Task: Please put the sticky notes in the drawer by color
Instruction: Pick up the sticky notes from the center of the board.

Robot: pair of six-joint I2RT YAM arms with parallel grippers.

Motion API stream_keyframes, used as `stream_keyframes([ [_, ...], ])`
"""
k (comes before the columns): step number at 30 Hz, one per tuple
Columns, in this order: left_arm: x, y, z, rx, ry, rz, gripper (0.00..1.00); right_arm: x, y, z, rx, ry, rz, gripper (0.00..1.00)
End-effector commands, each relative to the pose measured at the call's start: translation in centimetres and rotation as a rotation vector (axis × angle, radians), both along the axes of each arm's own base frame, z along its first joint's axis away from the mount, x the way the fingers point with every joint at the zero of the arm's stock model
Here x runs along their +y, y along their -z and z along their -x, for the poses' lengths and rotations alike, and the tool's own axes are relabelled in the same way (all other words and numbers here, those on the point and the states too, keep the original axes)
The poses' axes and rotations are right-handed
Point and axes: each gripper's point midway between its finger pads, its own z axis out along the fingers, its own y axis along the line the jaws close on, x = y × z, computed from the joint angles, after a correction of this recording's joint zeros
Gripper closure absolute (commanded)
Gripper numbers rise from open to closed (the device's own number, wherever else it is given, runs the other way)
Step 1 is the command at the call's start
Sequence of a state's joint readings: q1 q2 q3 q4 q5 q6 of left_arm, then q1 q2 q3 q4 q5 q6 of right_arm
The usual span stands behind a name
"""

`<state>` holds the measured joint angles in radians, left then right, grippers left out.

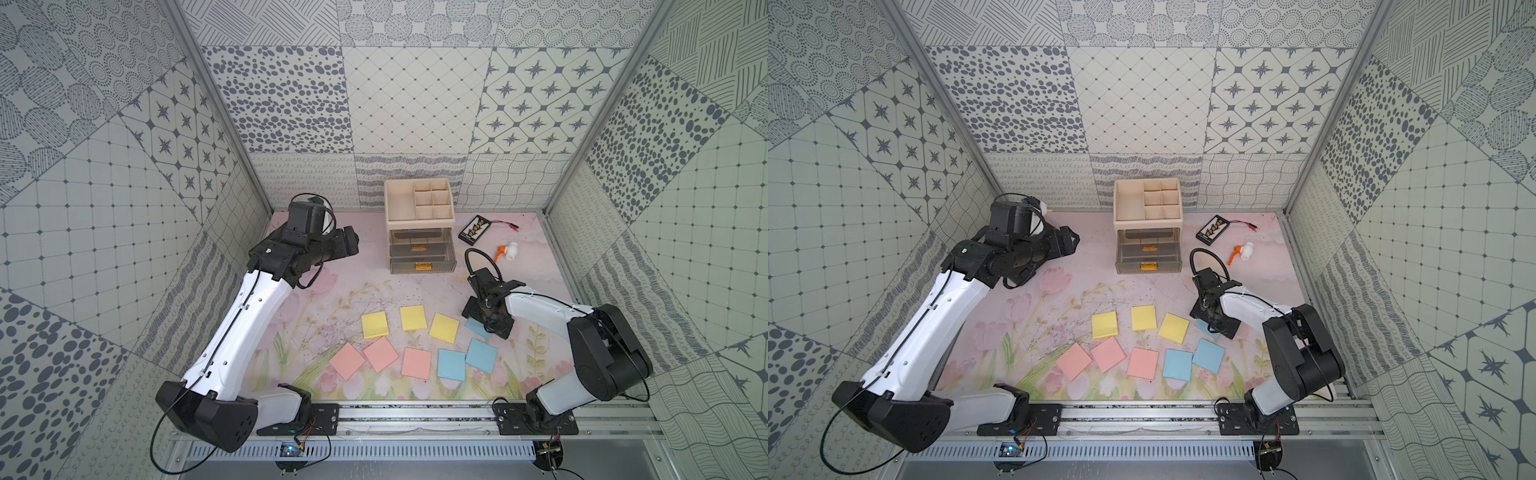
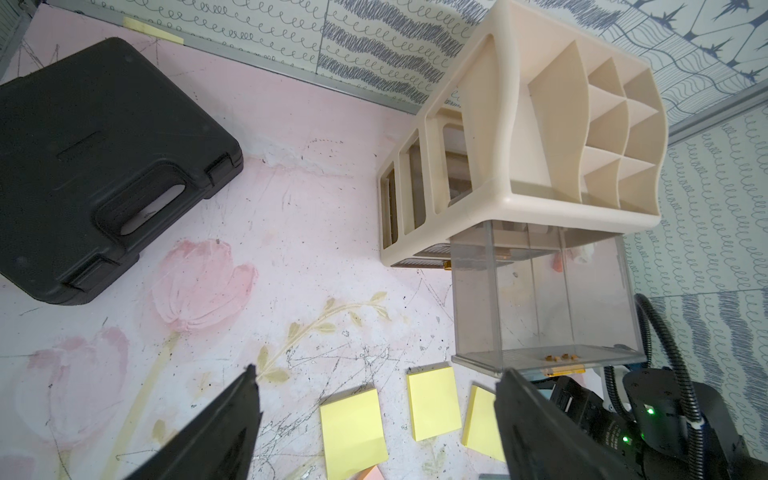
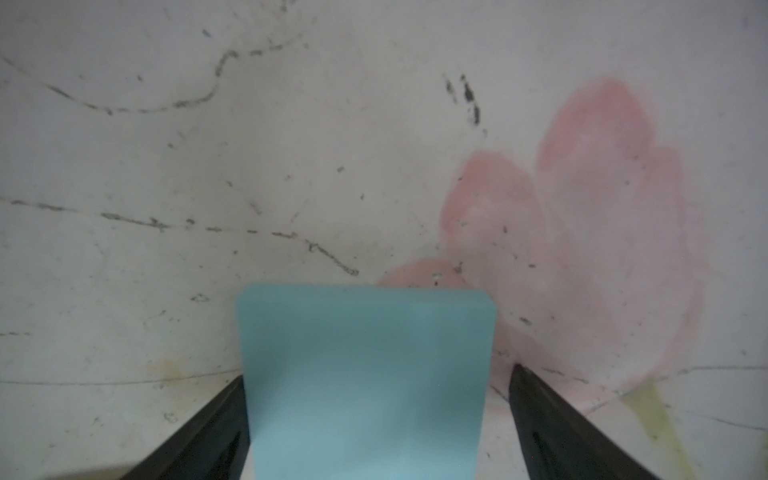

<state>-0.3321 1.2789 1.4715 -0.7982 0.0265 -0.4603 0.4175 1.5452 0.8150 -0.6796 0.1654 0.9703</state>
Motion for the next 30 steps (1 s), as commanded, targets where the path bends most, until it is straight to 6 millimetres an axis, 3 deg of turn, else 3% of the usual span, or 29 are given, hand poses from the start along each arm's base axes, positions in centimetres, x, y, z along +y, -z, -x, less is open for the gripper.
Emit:
stream_keyframes([
  [1, 0.7, 0.0, 0.0, -0.013, -0.002, -0.031, 0.10, 0.7, 1.0, -0.4, -0.034, 0.012, -0.049, 0.07],
  [11, 0.7, -0.1, 0.4, -0.016, -0.006, -0.016, 0.10, 1.0, 0.2, -0.2, -0.065, 0.008, -0.074, 0.27],
  [18, 1.1, -0.2, 0.7, -0.022, -0.019, -0.027, 0.10, 1.4, -1.5, -0.2, -0.098, 0.000, -0.096, 0.27],
  [23, 1.1, 0.0, 0.7, -0.019, -0.020, -0.024, 0.10, 1.1, -4.9, -0.4, -0.162, -0.007, -0.103, 0.26],
  [30, 1.0, 0.1, 0.7, -0.019, -0.025, -0.006, 0.10, 0.3, -12.3, -0.6, -0.301, -0.027, -0.100, 0.24],
])
